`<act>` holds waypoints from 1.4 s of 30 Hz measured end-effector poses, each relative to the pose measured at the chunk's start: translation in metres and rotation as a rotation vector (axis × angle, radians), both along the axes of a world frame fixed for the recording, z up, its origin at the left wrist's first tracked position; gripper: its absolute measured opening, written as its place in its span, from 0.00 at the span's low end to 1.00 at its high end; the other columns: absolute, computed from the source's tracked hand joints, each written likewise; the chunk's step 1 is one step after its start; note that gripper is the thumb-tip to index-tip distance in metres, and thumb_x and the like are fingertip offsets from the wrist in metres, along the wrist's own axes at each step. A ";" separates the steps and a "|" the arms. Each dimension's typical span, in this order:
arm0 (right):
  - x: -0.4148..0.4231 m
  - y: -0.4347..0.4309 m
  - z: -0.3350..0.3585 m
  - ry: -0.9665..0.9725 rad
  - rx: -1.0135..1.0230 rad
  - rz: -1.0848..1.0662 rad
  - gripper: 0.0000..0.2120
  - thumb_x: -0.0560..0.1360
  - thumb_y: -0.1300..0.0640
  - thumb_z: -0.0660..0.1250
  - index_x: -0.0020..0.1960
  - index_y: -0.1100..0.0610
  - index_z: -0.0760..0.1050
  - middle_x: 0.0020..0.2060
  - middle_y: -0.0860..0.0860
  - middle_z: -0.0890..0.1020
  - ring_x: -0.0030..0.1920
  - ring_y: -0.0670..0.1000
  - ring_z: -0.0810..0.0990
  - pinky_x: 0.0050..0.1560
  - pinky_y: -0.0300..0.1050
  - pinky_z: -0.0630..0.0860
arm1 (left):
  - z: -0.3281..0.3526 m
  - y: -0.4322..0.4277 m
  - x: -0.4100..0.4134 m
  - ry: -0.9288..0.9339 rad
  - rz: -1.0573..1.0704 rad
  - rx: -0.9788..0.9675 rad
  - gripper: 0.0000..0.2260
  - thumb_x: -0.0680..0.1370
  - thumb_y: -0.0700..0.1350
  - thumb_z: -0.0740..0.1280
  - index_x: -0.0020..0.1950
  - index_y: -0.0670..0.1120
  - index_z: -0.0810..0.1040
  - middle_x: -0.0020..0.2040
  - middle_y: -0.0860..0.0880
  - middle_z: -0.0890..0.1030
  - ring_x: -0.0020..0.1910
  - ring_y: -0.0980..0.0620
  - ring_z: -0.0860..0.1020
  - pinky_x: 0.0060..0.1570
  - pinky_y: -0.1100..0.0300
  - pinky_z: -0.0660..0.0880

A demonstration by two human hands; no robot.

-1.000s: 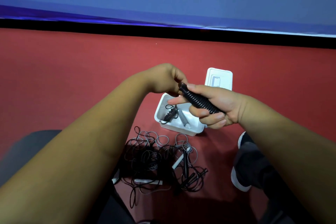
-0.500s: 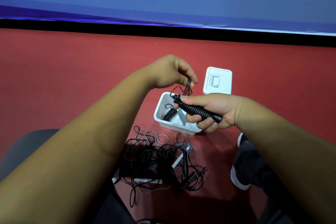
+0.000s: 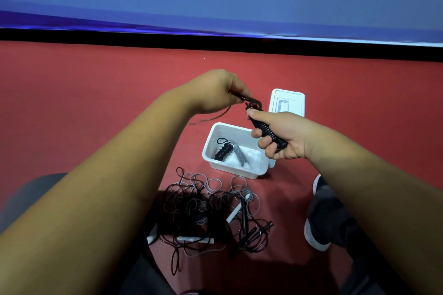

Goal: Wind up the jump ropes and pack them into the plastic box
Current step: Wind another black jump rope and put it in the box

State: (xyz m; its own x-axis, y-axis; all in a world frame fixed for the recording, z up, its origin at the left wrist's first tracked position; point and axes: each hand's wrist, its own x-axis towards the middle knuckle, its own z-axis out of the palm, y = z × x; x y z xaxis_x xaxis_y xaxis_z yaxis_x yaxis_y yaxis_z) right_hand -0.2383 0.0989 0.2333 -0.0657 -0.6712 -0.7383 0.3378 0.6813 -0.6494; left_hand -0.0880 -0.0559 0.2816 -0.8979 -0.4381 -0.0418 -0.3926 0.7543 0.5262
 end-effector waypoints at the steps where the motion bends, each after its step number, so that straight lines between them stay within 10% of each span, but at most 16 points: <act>1: -0.001 -0.001 0.000 -0.004 -0.014 -0.027 0.14 0.80 0.43 0.74 0.55 0.47 0.70 0.33 0.46 0.72 0.27 0.43 0.64 0.24 0.34 0.60 | -0.001 0.000 0.000 -0.008 0.001 0.011 0.13 0.81 0.39 0.71 0.62 0.53 0.86 0.48 0.61 0.79 0.46 0.66 0.78 0.47 0.80 0.66; 5: -0.007 -0.004 0.001 -0.045 -0.072 -0.108 0.09 0.79 0.50 0.70 0.49 0.49 0.70 0.33 0.46 0.72 0.28 0.44 0.64 0.24 0.35 0.59 | -0.004 0.003 -0.003 0.008 0.024 0.097 0.14 0.80 0.38 0.72 0.62 0.52 0.85 0.48 0.60 0.84 0.43 0.74 0.78 0.46 0.81 0.68; 12: -0.005 -0.004 0.006 -0.078 -0.140 -0.200 0.27 0.74 0.22 0.64 0.52 0.46 0.72 0.32 0.47 0.71 0.26 0.45 0.62 0.25 0.35 0.58 | -0.005 0.017 -0.010 0.045 0.110 0.179 0.11 0.73 0.38 0.80 0.50 0.50 0.85 0.43 0.51 0.86 0.39 0.58 0.83 0.44 0.65 0.79; 20: -0.005 -0.005 0.005 -0.020 -0.176 -0.272 0.20 0.81 0.32 0.61 0.52 0.49 0.70 0.32 0.48 0.72 0.27 0.47 0.63 0.30 0.38 0.55 | -0.019 0.024 -0.010 -0.106 0.200 0.159 0.09 0.85 0.46 0.64 0.52 0.44 0.81 0.39 0.43 0.83 0.26 0.51 0.78 0.25 0.60 0.76; 27: -0.011 -0.008 0.002 -0.047 -0.191 -0.314 0.18 0.82 0.39 0.56 0.57 0.47 0.79 0.33 0.49 0.71 0.27 0.48 0.63 0.28 0.37 0.60 | -0.025 0.019 -0.011 0.193 0.210 0.736 0.17 0.86 0.53 0.61 0.56 0.43 0.85 0.39 0.50 0.77 0.33 0.53 0.66 0.32 0.58 0.63; 42: -0.002 -0.007 0.007 -0.079 -0.199 -0.256 0.18 0.83 0.35 0.57 0.60 0.49 0.71 0.32 0.50 0.72 0.26 0.48 0.62 0.25 0.37 0.57 | -0.022 0.011 0.003 -0.052 0.305 0.506 0.06 0.76 0.42 0.78 0.47 0.40 0.86 0.42 0.41 0.87 0.39 0.50 0.85 0.39 0.51 0.86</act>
State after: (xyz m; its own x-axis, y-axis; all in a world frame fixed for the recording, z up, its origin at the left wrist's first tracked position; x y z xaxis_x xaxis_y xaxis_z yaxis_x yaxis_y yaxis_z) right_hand -0.2400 0.0917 0.2400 -0.1986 -0.7718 -0.6040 0.5358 0.4306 -0.7263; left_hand -0.0854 -0.0452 0.2596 -0.7259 -0.5901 -0.3535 -0.5873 0.2642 0.7650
